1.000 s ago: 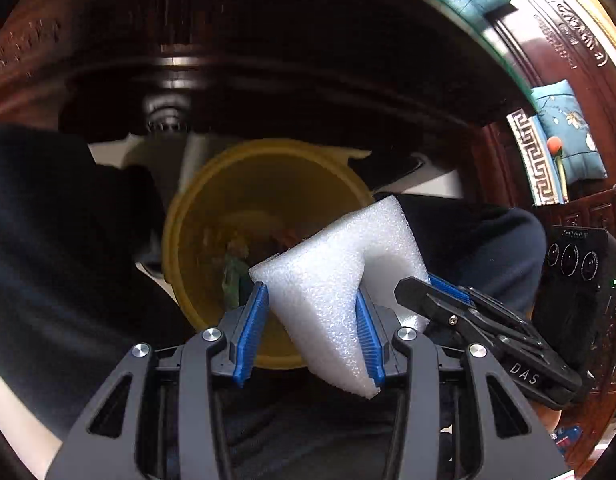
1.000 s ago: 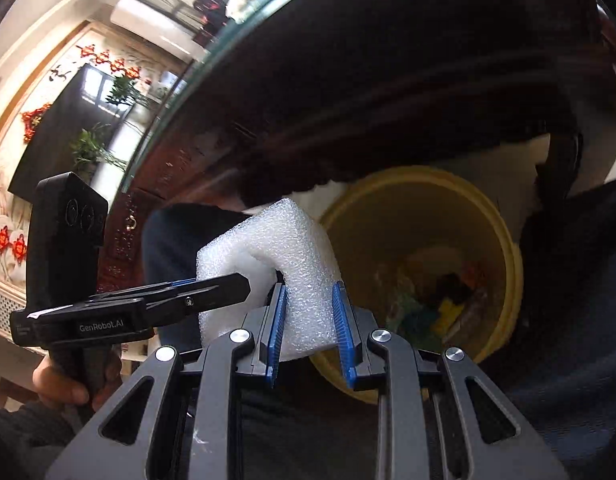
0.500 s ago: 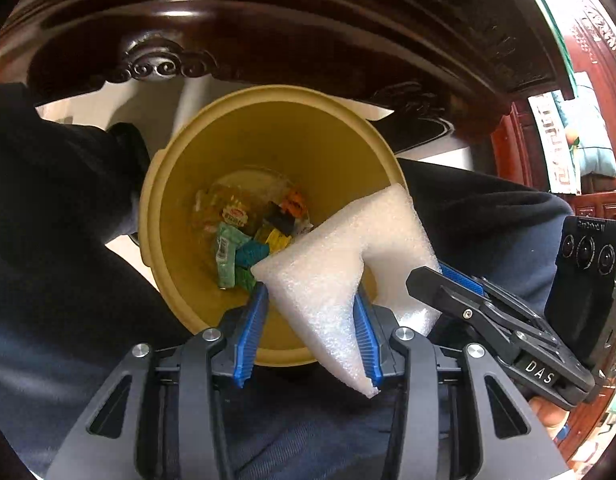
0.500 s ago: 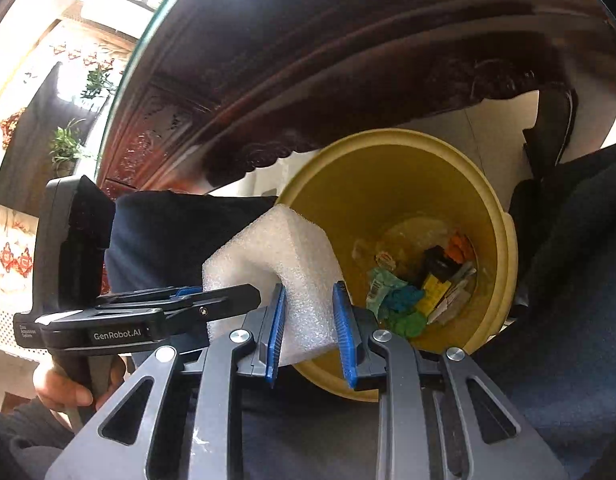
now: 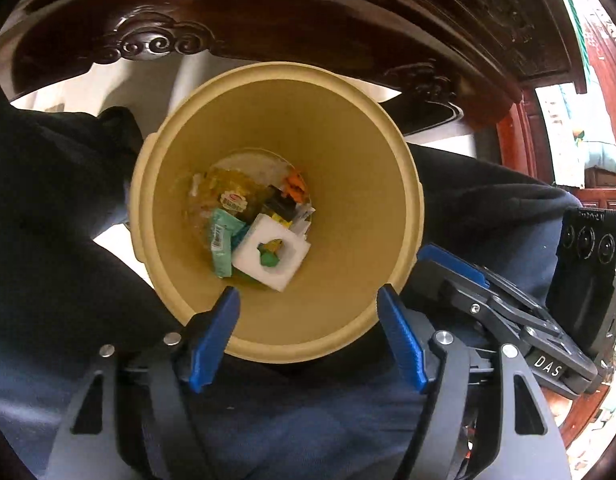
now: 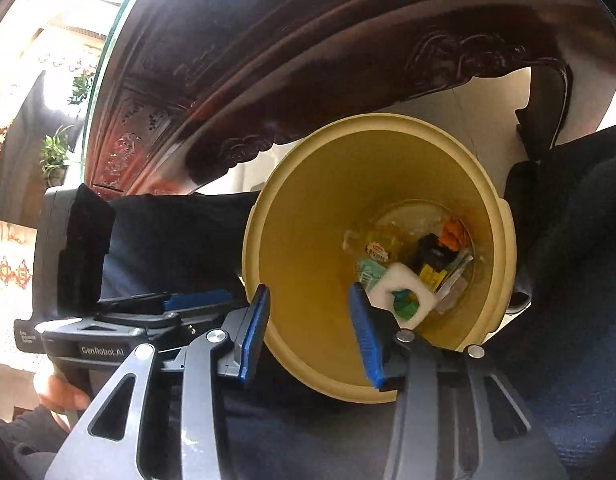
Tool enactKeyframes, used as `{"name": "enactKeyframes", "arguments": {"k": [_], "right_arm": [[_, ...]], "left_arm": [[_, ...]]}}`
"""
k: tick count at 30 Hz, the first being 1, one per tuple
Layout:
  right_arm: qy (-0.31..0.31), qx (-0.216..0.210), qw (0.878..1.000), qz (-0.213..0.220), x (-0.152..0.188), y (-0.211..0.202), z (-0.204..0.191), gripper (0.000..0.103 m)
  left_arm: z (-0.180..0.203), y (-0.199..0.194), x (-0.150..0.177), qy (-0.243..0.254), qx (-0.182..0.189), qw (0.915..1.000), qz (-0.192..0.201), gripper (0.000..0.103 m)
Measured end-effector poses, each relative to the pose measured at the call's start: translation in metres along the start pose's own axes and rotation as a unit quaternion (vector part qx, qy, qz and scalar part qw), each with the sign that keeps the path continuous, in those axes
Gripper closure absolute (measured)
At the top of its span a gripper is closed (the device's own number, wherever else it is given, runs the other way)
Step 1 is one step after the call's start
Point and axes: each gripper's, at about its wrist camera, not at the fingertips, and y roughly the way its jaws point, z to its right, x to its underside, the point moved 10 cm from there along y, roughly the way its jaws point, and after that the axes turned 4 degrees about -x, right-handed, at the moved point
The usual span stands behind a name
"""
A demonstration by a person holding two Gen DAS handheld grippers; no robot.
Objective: Collect trash
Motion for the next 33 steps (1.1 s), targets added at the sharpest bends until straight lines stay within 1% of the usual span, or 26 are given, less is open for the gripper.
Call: {"name": "enactKeyframes", "arguments": {"k": [8, 16, 20, 23, 25, 26, 27, 28, 29, 30, 31, 32, 33], "right_arm": [[-0.003, 0.002, 1.000, -0.004, 0.001, 0.000, -0.001, 0.062], [-0.018, 0.014, 1.000, -0.006, 0.001, -0.003, -0.007, 0.061], [-0.044, 0.025, 0.999, 0.008, -0.004, -0.014, -0.019, 0.061], [-0.087, 0.049, 0.995, 0.030, -0.011, -0.030, -0.035, 0.060], [-0.127, 0.071, 0.988, 0.057, -0.022, -0.048, -0.051, 0.058], [-0.144, 0.079, 0.984, 0.071, -0.027, -0.056, -0.058, 0.057], [-0.168, 0.094, 0.977, 0.092, -0.035, -0.067, -0.068, 0.054], [-0.185, 0.110, 0.970, 0.115, -0.044, -0.079, -0.077, 0.054], [-0.196, 0.118, 0.964, 0.135, -0.052, -0.088, -0.085, 0.053], [-0.212, 0.128, 0.956, 0.160, -0.061, -0.100, -0.095, 0.049], [-0.225, 0.140, 0.946, 0.185, -0.070, -0.112, -0.104, 0.045], [-0.238, 0.157, 0.934, 0.214, -0.081, -0.126, -0.113, 0.039], [-0.249, 0.169, 0.922, 0.243, -0.090, -0.140, -0.122, 0.030]], "left_arm": [[-0.004, -0.009, -0.006, 0.003, -0.012, 0.9998, 0.018, 0.033], [-0.002, -0.016, -0.008, 0.013, -0.020, 0.9992, 0.033, 0.033], [0.002, -0.033, -0.013, 0.025, -0.031, 0.9971, 0.064, 0.033], [0.010, -0.061, -0.020, 0.045, -0.045, 0.9919, 0.110, 0.033], [0.019, -0.088, -0.028, 0.065, -0.062, 0.9834, 0.158, 0.032], [0.023, -0.104, -0.033, 0.076, -0.074, 0.9767, 0.186, 0.031], [0.027, -0.122, -0.039, 0.088, -0.093, 0.9673, 0.219, 0.028], [0.030, -0.140, -0.045, 0.094, -0.109, 0.9577, 0.249, 0.025], [0.034, -0.159, -0.052, 0.097, -0.120, 0.9469, 0.282, 0.024], [0.036, -0.177, -0.058, 0.096, -0.130, 0.9359, 0.313, 0.020], [0.037, -0.196, -0.065, 0.092, -0.147, 0.9221, 0.346, 0.017], [0.038, -0.214, -0.071, 0.086, -0.164, 0.9076, 0.377, 0.015], [0.039, -0.235, -0.076, 0.080, -0.178, 0.8913, 0.409, 0.010]]}}
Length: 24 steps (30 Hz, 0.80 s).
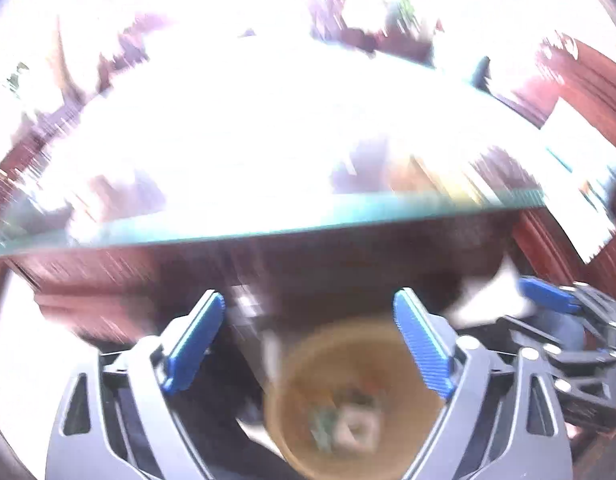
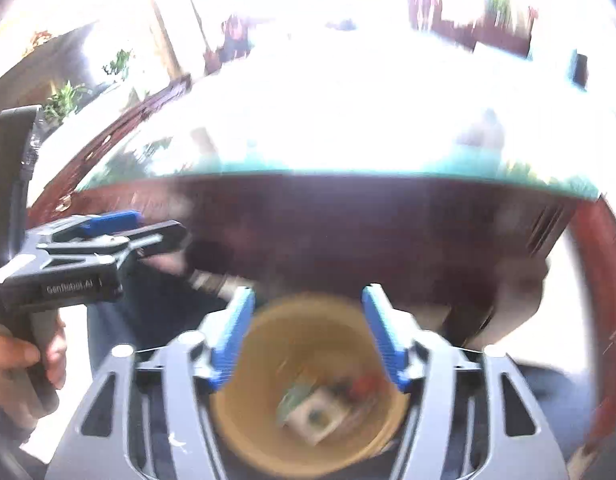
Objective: Collect trash
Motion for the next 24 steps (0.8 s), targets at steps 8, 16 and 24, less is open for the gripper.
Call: {"name": "enactKeyframes", "arguments": {"k": [8, 16, 24], "right_arm": [[-0.039, 0.054, 0.987, 0.146, -0.074, -0.041, -0.004, 0.008], [-0.014, 0.038, 0.990, 0.138, -0.076, -0.031, 0.011, 0.008], [0.022, 0.048, 0.991, 0.121, -0.075, -0.022, 0.040, 0.008]], "left_arm": [[-0.022, -0.059, -0.092, 0.008, -0.124, 0.9774, 0.171, 0.004], [-0.005, -0.056, -0.104, 0.017, -0.090, 0.9789, 0.183, 0.004], [0.013, -0.023, -0.103, 0.008, -0.059, 0.9874, 0.146, 0.004]]}}
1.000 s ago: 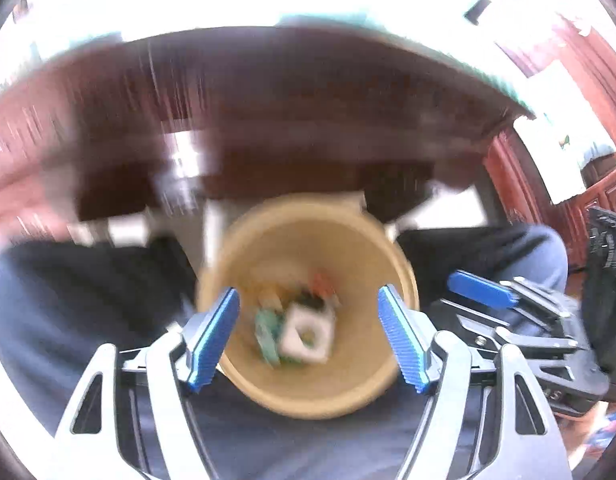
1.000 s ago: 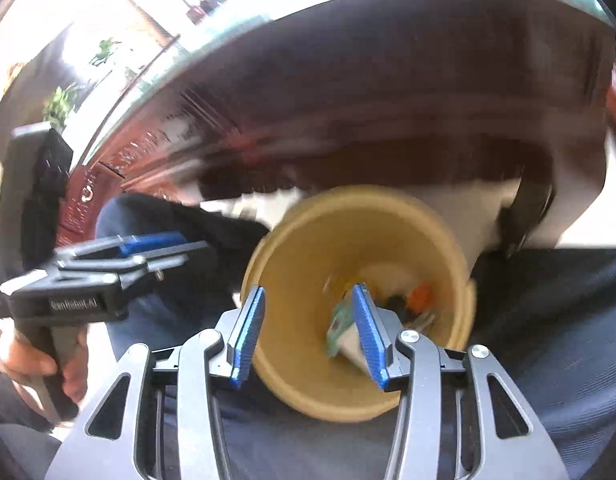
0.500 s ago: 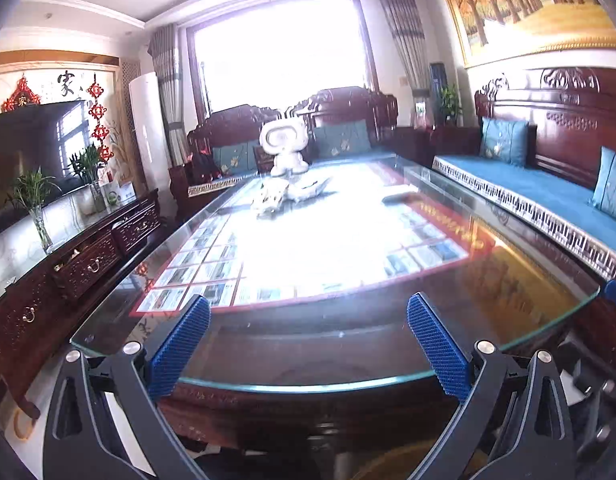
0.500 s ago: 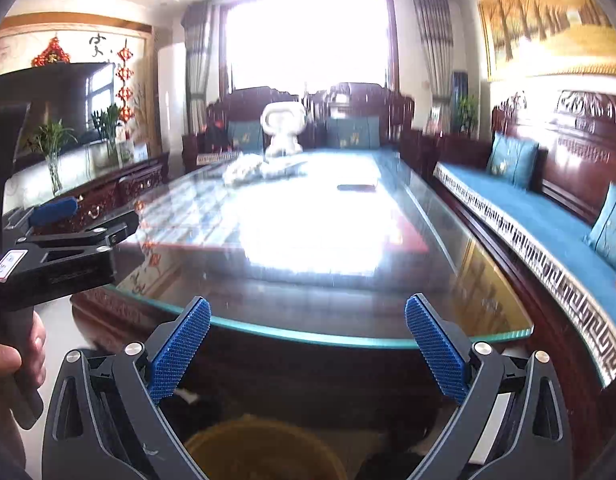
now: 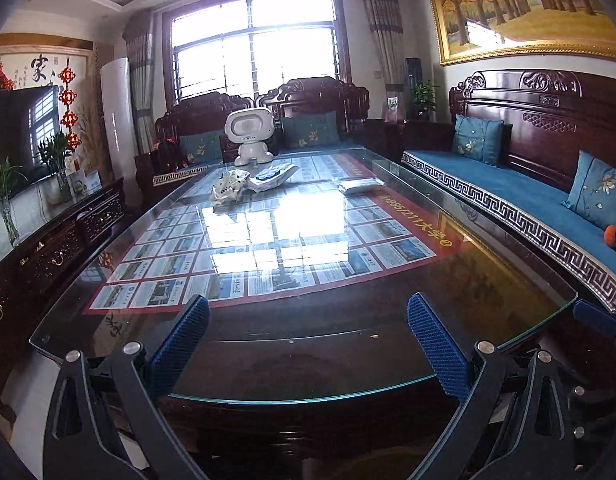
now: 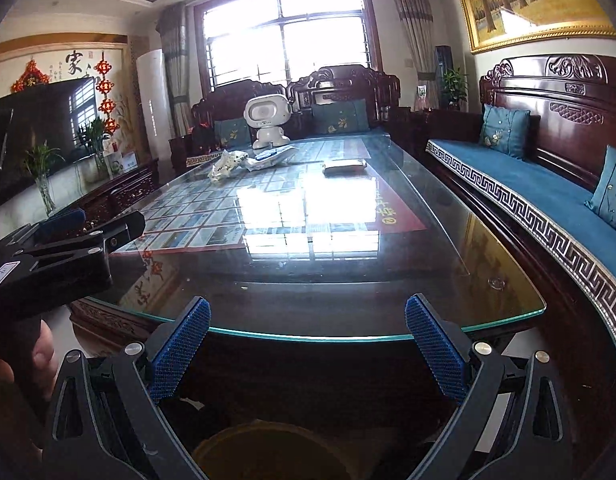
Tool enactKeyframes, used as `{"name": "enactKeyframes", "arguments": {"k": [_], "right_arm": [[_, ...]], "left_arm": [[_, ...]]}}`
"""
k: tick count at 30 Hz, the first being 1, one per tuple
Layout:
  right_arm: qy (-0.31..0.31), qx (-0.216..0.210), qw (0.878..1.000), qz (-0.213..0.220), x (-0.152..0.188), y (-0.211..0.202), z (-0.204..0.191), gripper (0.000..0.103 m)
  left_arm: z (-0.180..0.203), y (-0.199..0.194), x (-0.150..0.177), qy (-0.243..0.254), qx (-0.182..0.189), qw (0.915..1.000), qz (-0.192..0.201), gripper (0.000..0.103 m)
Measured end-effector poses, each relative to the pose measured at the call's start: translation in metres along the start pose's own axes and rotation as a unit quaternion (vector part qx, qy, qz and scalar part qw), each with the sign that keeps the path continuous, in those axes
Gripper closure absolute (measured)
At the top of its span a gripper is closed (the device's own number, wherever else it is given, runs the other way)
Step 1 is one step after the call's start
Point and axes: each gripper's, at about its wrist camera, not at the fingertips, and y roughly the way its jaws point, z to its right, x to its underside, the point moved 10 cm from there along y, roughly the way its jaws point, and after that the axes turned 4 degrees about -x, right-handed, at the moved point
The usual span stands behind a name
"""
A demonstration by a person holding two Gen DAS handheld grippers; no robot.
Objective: Collect trash
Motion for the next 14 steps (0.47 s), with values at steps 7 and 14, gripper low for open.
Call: {"name": "enactKeyframes", "arguments": {"k": [7, 14], "right_arm": [[-0.002, 0.000, 1.000, -0.017, 0.002, 0.021, -0.001, 0.008], [-0.012, -0.005, 1.000, -0.019, -0.011, 0.046, -0.006, 0.008]], "left_arm": [[-0.022, 0.034, 0.004, -0.031, -0.025, 0.9988, -0.028, 0.004], [-0.042, 0.074, -0.010, -0.037, -0.048, 0.9973, -0.041, 0.004]]}}
